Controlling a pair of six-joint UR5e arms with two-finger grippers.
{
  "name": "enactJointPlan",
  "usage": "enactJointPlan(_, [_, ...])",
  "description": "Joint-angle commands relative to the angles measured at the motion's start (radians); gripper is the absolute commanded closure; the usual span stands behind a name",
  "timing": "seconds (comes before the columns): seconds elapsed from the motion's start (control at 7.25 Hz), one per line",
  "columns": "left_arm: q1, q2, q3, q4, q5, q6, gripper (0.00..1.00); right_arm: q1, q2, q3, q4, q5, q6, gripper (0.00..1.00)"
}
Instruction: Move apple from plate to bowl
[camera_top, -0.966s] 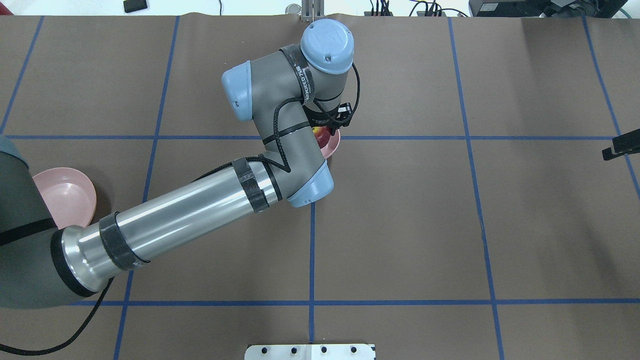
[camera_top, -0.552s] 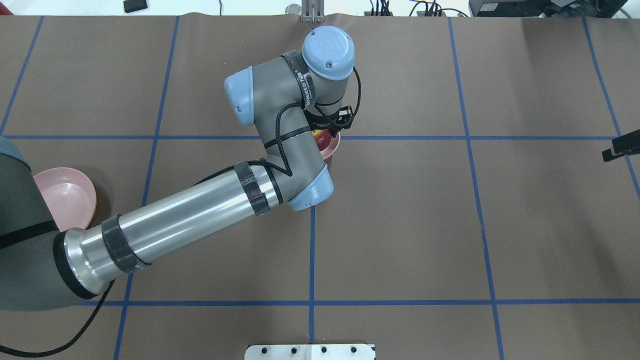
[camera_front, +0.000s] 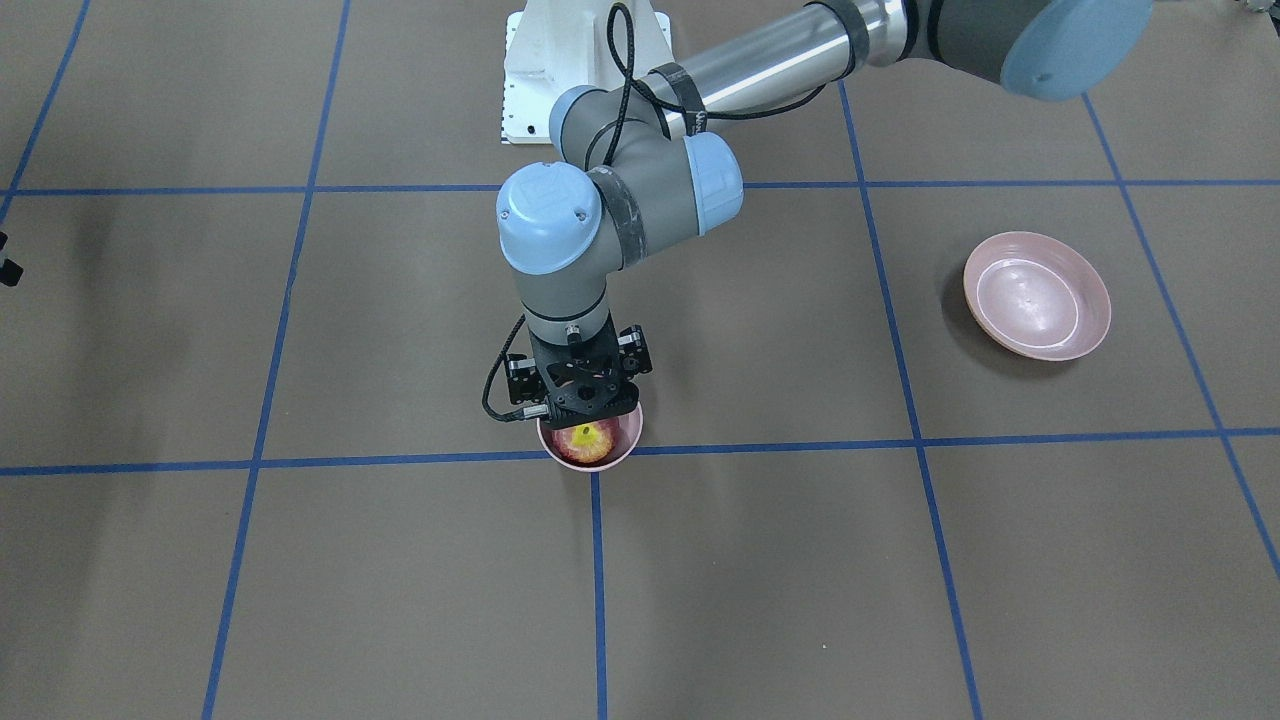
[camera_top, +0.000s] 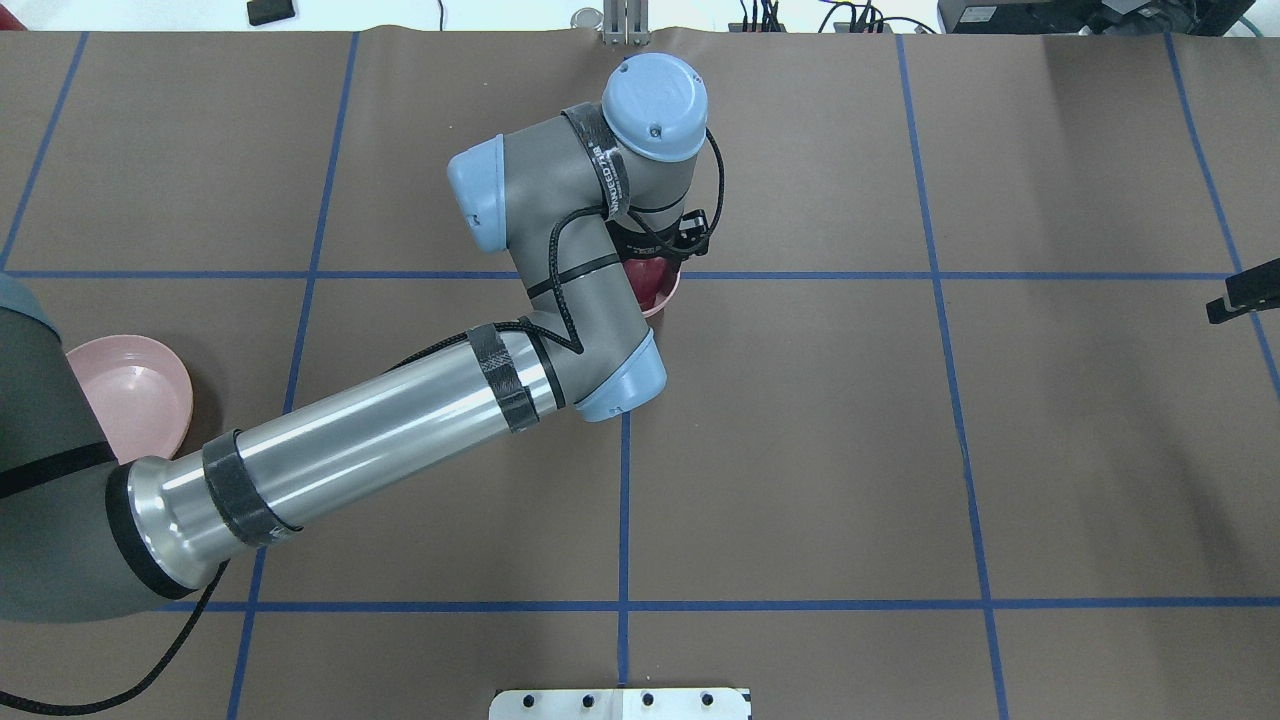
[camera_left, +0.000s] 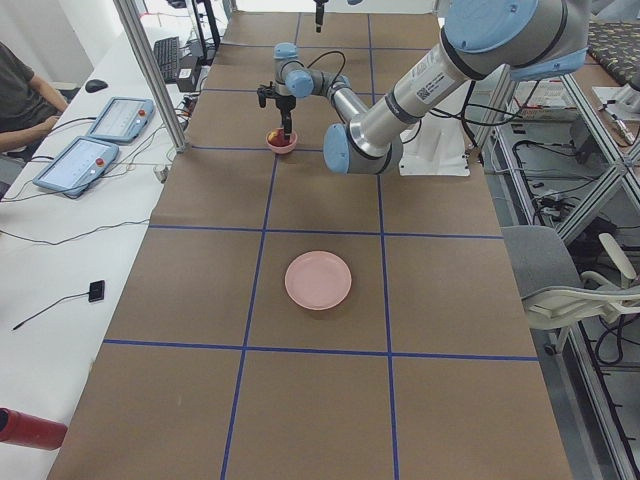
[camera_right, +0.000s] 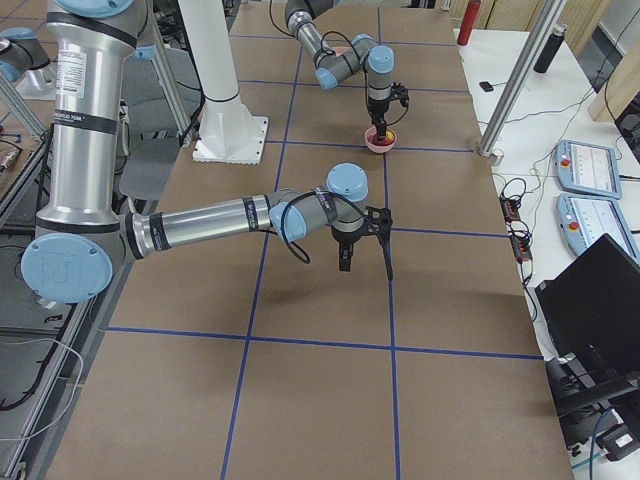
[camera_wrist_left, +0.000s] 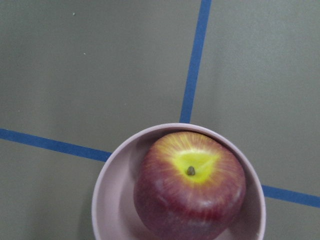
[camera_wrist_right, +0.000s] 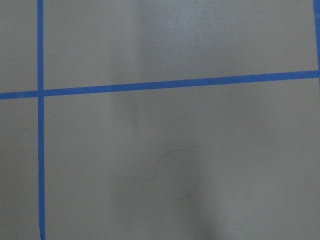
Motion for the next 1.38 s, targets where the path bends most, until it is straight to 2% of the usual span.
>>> enactJointPlan(0.0, [-0.036,0.066,-0.141,0.047,-0.005,0.025,0.02,0.031,0.001,-0.004,-0.008,0.005,-0.037,0.00])
enactJointPlan(0.14, [-0.047,0.195,-0.336,0.122,-0.011,0.135,0.02,0.049,0.007,-0.011,-0.051,0.005,-0.098,0.00])
enactJointPlan(0.28, [-0.079,0.379,-0.567,0.164,-0.016,0.265,0.02,0.066,0.038,-0.022,-0.103,0.005,-0.139,0.00])
enactJointPlan(0.41, [-0.158,0.557,-0.743,0.181,-0.072,0.398,0.02,0.074,0.065,-0.037,-0.131,0.005,-0.160,0.00])
enactJointPlan(0.55, [-0.261,0.718,-0.857,0.187,-0.163,0.574,0.02,0.077,0.069,-0.047,-0.132,0.005,-0.165,0.00])
enactJointPlan(0.69, [-0.361,0.856,-0.917,0.173,-0.207,0.743,0.02,0.086,0.070,-0.047,-0.135,0.005,-0.165,0.00])
enactJointPlan(0.83, [-0.480,0.975,-0.935,0.153,-0.257,0.924,0.02,0.092,0.070,-0.047,-0.137,0.007,-0.168,0.00])
enactJointPlan(1.1, [-0.692,1.078,-0.863,0.149,-0.385,1.228,0.02,0.094,0.072,-0.047,-0.137,0.008,-0.168,0.00])
enactJointPlan(1.24, [-0.731,1.100,-0.837,0.136,-0.387,1.307,0.02,0.092,0.072,-0.047,-0.138,0.008,-0.168,0.00])
